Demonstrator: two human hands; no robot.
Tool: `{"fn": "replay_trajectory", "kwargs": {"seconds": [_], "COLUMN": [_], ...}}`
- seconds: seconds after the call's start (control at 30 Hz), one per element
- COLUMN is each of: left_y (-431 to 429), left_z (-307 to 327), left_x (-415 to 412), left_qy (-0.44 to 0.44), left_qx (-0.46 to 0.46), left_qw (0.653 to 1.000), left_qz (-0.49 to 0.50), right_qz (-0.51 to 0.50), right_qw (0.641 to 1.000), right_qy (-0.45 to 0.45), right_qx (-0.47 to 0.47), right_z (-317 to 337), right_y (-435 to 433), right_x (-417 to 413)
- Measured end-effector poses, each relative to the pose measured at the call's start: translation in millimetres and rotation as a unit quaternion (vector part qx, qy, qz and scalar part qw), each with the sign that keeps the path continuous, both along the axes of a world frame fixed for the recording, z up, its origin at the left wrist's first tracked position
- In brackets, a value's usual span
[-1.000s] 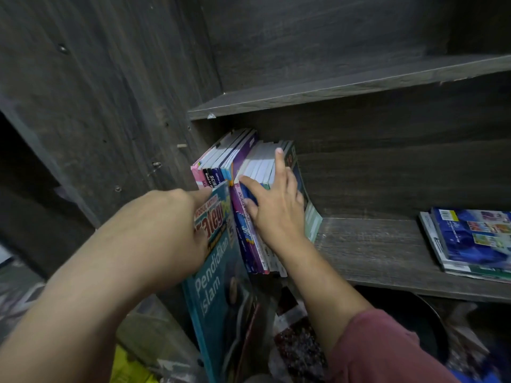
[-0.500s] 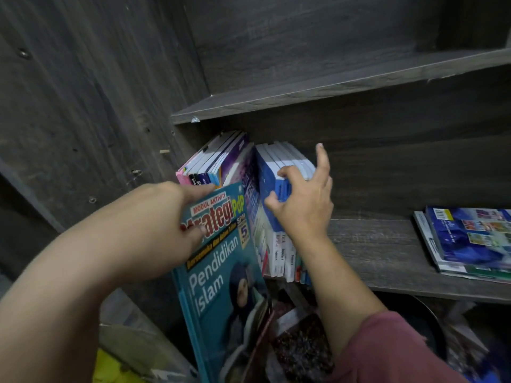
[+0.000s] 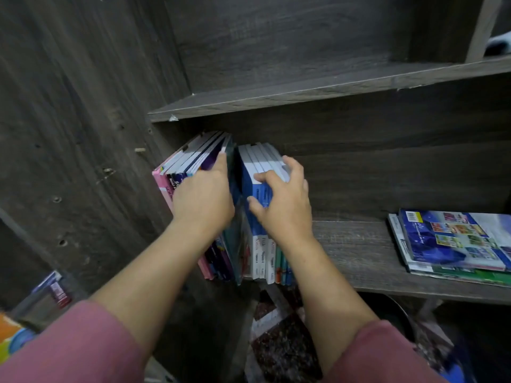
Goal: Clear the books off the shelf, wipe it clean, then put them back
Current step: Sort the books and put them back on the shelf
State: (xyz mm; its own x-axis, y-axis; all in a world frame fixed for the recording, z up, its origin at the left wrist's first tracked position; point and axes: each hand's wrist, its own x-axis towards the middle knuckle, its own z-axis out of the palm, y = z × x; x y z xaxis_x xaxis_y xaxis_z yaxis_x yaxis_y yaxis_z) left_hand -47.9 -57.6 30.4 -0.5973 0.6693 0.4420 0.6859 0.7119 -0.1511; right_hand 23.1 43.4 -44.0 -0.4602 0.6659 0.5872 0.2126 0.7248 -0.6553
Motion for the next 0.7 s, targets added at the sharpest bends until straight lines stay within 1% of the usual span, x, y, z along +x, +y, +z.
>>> {"fn": "replay_trajectory", "kwargs": {"seconds": [0.1,0.17,0.23,0.3,0.33,0.4,0.47,0.53,0.6,0.7], "left_y": [5.7,4.1,-3.5,-15.6,-21.7,-30.6,-33.3,-29.9,-26.0,-22.7], "left_z": [-26.5,-29.1,-23.6,-19.5,-18.3,-16.8,-16.0,-15.1,-18.4,-25.9], "left_x": [-10.3,-14.2,-14.2,-14.4,-16.4,-25.5,-39.8,-50.0,-55.5,-55.8], "left_qy": [-0.030,-0.040,-0.012,0.059,0.094,0.118,0.104,0.089,0.098,0.109], "left_qx": [0.007,0.008,-0.028,-0.091,-0.106,-0.094,-0.077,-0.078,-0.056,-0.031], "left_qw": [1.000,0.999,0.999,0.994,0.990,0.988,0.989,0.990,0.990,0.991], "left_qz": [-0.005,-0.010,-0.023,-0.016,-0.013,-0.032,-0.067,-0.078,-0.080,-0.071], "right_qz": [0.032,0.077,0.134,0.192,0.214,0.229,0.218,0.202,0.194,0.179], "right_qw": [0.999,0.997,0.989,0.972,0.963,0.950,0.940,0.926,0.919,0.922], "right_qy": [-0.014,-0.011,0.005,-0.002,-0.014,-0.072,-0.165,-0.246,-0.279,-0.275], "right_qx": [-0.009,-0.019,-0.057,-0.134,-0.165,-0.200,-0.203,-0.201,-0.202,-0.207], "right_z": [0.9,1.5,2.8,5.1,4.9,3.2,0.9,-1.1,-2.4,-7.0], "right_y": [-2.3,-6.0,-9.2,-9.0,-7.0,-0.7,5.2,7.4,7.4,10.5], "right_x": [0.5,1.1,3.0,5.7,5.6,4.7,4.8,7.6,11.1,10.9]}}
